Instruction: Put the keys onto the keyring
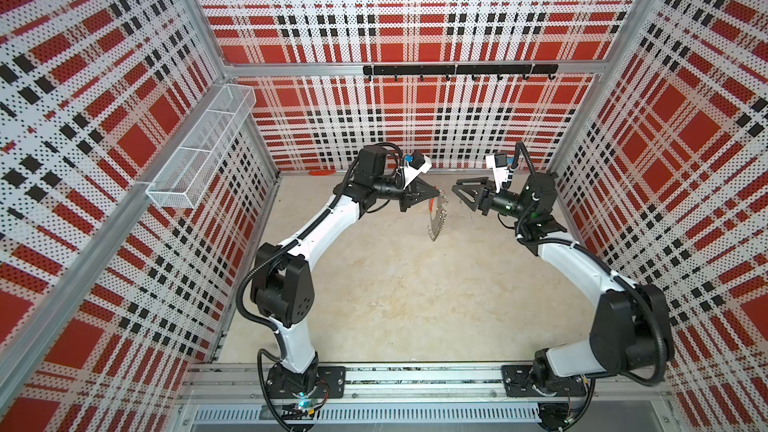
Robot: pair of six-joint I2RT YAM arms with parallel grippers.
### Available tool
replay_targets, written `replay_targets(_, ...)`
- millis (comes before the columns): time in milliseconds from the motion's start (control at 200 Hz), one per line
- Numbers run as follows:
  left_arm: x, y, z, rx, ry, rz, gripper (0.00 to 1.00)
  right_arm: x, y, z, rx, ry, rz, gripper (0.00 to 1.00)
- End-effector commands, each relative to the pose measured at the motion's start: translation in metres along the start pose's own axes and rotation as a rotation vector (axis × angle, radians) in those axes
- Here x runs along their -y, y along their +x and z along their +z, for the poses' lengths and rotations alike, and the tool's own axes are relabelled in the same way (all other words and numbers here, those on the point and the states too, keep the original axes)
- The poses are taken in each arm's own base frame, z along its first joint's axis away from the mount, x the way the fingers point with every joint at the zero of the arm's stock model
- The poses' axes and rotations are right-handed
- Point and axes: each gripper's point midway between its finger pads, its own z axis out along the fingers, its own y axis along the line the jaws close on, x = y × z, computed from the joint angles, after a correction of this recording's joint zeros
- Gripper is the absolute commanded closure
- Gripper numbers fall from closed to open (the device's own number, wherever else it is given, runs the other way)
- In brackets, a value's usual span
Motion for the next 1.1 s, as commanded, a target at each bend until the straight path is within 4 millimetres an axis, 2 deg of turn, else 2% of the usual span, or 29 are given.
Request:
replay_targets(0, 0.019, -0.050, -0.016, 0.140, 0.030, 0.074, 1.00, -0.035, -0.016, -0.003, 0.052, -0.183, 0.002, 0.52)
replay_targets(95, 0.021, -0.054, -0.019, 0.161, 0.035, 0.073, 1.00, -0.031, -0.015, 0.000, 0.051, -0.194, 0.015, 0.57)
replay_targets(326, 0.021, -0.056, -0.021, 0.164, 0.030, 0.079, 1.00, -0.015, -0.005, 0.006, 0.041, -0.183, 0.065, 0.57)
replay_targets(501, 0.011, -0.055, -0.021, 0.169, -0.025, 0.076, 1.00, -0.019, -0.004, 0.006, 0.052, -0.177, 0.065, 0.57)
replay_targets(601, -0.007, -0.043, -0.019, 0.129, -0.119, 0.077, 1.00, 0.006, -0.006, -0.001, 0.081, 0.001, 0.049, 0.56)
replay_targets(656, -0.016, -0.034, -0.016, 0.098, -0.164, 0.075, 1.00, 0.026, -0.005, -0.006, 0.079, 0.166, 0.030, 0.54)
replay_targets(817, -0.032, -0.013, 0.009, 0.068, -0.232, 0.055, 1.00, 0.062, -0.007, -0.042, 0.140, 0.531, -0.011, 0.52)
replay_targets(1097, -0.044, 0.012, 0.074, 0.124, -0.232, 0.018, 1.00, 0.094, 0.012, -0.073, 0.086, 0.791, 0.028, 0.51)
